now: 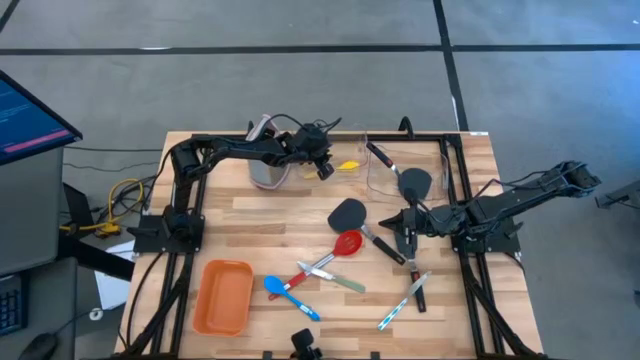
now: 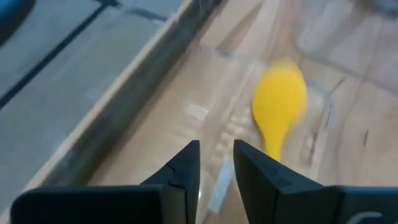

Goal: Pick & Place Kitchen Items
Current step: Put the yellow serving spoon into the left transparent bin, then put the blue serving spoon into the left transparent bin

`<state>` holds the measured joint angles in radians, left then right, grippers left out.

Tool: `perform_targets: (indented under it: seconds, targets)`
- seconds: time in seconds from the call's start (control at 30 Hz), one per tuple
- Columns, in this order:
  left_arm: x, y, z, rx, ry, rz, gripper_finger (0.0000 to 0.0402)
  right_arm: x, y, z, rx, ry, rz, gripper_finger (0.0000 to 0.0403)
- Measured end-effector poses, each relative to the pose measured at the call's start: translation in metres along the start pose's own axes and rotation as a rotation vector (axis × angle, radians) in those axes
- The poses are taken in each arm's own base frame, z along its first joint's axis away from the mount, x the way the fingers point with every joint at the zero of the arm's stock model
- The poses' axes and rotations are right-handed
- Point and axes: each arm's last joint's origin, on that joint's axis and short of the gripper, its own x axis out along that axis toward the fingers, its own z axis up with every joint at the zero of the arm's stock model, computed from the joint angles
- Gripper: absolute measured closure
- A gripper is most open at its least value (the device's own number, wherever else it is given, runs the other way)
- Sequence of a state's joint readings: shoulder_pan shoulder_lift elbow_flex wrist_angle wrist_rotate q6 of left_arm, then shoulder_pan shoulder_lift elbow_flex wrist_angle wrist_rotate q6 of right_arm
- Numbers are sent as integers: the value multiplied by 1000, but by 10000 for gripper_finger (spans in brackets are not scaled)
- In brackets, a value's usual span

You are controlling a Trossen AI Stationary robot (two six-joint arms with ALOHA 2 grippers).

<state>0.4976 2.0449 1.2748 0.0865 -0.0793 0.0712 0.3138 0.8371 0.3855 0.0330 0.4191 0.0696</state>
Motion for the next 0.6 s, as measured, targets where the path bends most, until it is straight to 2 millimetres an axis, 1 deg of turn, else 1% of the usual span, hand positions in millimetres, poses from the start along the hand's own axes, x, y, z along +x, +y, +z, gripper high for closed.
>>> perform_targets:
  seconds: [0.13, 0.33, 0.4, 0.5, 0.6]
  targets:
    - [0, -4, 6, 1, -61, -32, 331, 0, 0, 0, 0, 0, 0, 401]
    - [-7, -13, 18, 31, -144, -50, 379, 0, 0, 0, 1, -1, -1, 401]
    - [-16, -17, 25, 67, -169, -54, 395, 0, 0, 0, 2, -4, -1, 401]
    - [-34, -23, 40, 123, -233, -55, 398, 0, 0, 1, 3, -5, -1, 401]
    - [-61, -29, 59, 156, -313, -63, 399, 0, 0, 1, 3, -6, -1, 401]
